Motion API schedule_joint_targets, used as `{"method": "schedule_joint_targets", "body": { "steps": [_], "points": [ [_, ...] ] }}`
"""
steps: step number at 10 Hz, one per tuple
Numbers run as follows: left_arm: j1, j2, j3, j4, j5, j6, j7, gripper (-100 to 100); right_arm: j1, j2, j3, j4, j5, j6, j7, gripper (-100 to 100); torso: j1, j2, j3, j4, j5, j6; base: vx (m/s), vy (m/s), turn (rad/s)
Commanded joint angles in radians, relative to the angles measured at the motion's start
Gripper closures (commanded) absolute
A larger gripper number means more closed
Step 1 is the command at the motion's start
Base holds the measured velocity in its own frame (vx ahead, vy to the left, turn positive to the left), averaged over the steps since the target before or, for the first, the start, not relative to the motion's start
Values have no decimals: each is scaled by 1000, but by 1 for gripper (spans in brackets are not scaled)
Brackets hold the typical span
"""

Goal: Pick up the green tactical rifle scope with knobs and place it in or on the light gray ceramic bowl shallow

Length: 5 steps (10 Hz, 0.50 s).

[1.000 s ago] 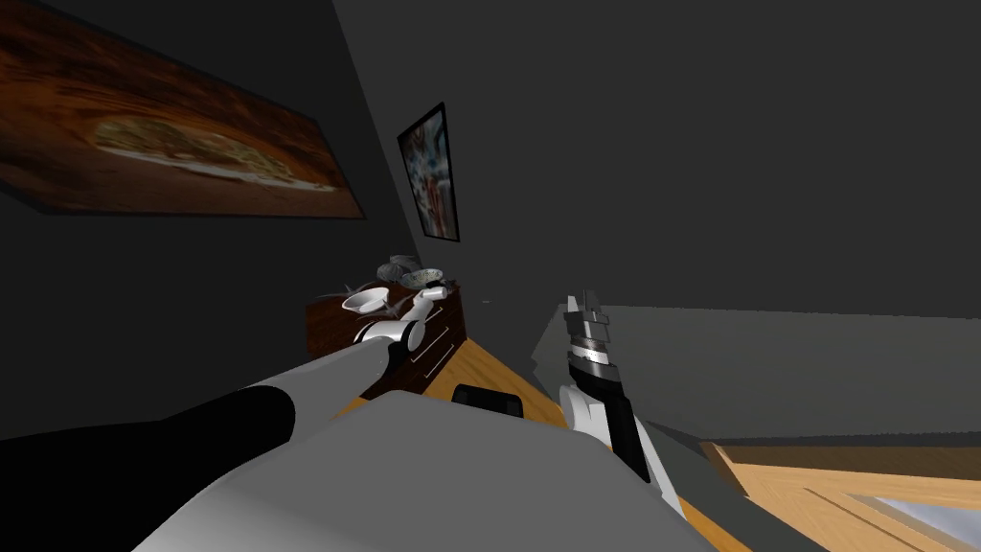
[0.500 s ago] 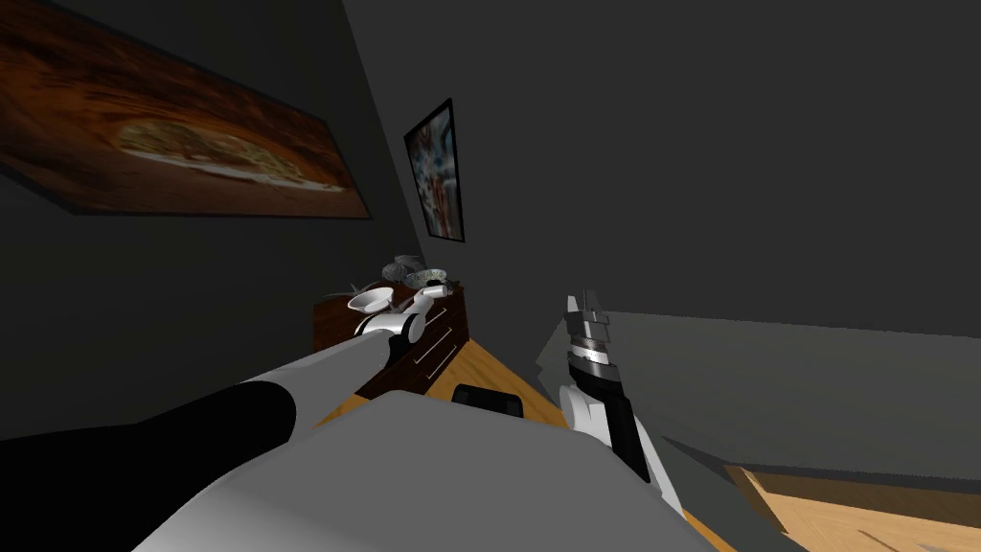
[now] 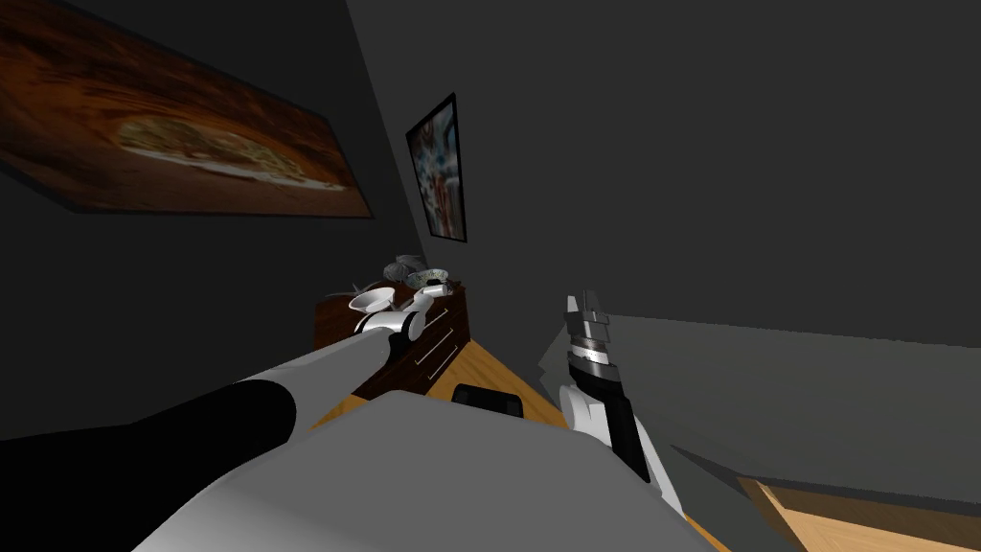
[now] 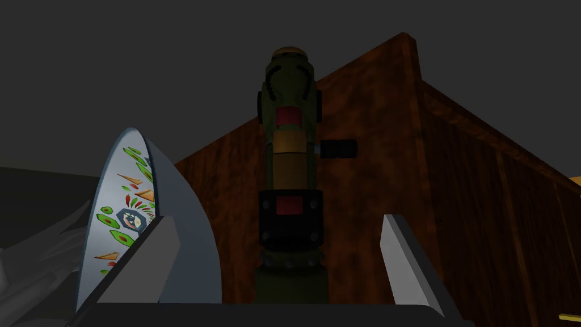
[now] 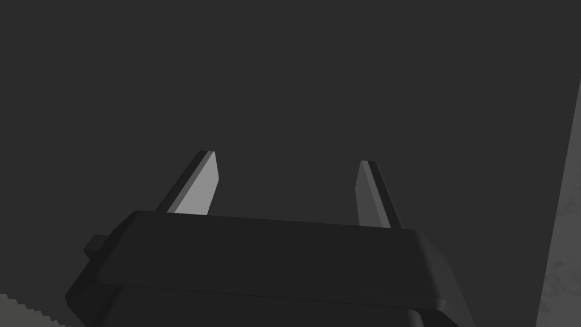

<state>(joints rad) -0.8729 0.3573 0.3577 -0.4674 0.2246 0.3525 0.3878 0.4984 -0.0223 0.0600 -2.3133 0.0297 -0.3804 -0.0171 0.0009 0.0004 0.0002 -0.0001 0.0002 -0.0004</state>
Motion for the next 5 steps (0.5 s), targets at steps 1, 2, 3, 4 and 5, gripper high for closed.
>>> {"method": "schedule_joint_targets", "body": {
  "steps": [1, 2, 3, 4, 5],
  "points": [
    [0, 0, 0, 0, 0, 0, 0, 100, 0, 0, 0, 0, 0, 0, 0, 0, 0, 0, 0, 0, 0, 0, 0, 0, 0],
    [0, 0, 0, 0, 0, 0, 0, 100, 0, 0, 0, 0, 0, 0, 0, 0, 0, 0, 0, 0, 0, 0, 0, 0, 0],
    [0, 0, 0, 0, 0, 0, 0, 100, 0, 0, 0, 0, 0, 0, 0, 0, 0, 0, 0, 0, 0, 0, 0, 0, 0],
    [0, 1, 0, -1, 0, -1, 0, 100, 0, 0, 0, 0, 0, 0, 0, 0, 0, 0, 0, 0, 0, 0, 0, 0, 0],
    [0, 1, 0, 0, 0, -1, 0, 100, 0, 0, 0, 0, 0, 0, 0, 0, 0, 0, 0, 0, 0, 0, 0, 0, 0]
  ]
}}
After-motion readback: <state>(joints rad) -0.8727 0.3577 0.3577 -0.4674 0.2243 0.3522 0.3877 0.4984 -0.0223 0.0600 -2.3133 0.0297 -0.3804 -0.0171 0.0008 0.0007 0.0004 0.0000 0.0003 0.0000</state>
